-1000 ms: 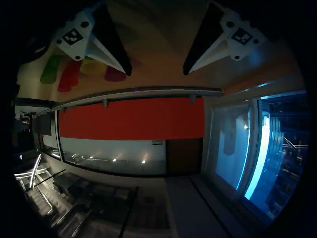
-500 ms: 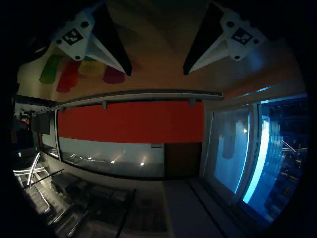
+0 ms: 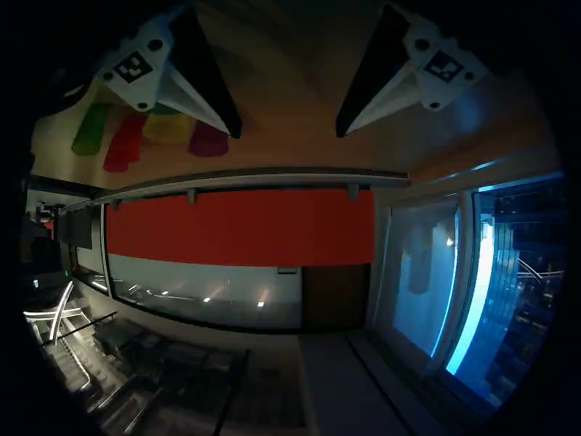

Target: Pour water

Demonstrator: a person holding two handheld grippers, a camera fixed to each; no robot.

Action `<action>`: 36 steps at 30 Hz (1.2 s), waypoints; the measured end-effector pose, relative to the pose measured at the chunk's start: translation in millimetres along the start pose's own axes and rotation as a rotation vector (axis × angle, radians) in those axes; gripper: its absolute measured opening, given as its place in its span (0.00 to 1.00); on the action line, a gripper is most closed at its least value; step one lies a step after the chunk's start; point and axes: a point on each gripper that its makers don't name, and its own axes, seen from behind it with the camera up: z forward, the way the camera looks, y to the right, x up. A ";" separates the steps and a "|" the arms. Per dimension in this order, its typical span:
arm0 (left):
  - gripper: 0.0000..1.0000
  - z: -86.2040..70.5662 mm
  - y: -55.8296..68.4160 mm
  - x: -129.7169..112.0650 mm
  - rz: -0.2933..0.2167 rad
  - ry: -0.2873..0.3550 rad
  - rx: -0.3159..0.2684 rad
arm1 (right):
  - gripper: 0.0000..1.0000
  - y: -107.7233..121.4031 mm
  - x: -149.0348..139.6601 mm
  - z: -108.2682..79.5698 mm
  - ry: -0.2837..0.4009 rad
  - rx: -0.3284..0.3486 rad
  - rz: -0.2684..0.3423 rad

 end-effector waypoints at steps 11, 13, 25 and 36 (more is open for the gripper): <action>0.97 0.1 0.9 -0.6 0.001 -0.001 0.000 | 0.99 -4.3 0.8 -1.7 0.015 0.031 -0.057; 0.97 0.1 0.9 -0.6 0.001 -0.001 0.000 | 0.99 -5.3 -1.7 -1.6 0.017 0.040 -0.068; 0.97 -0.8 0.4 -0.7 0.001 -0.001 0.000 | 0.99 -7.9 -29.6 12.6 -0.001 0.058 -0.066; 0.97 -0.8 0.6 -0.7 0.001 -0.001 0.000 | 0.99 -20.3 -49.9 20.4 0.012 0.089 -0.085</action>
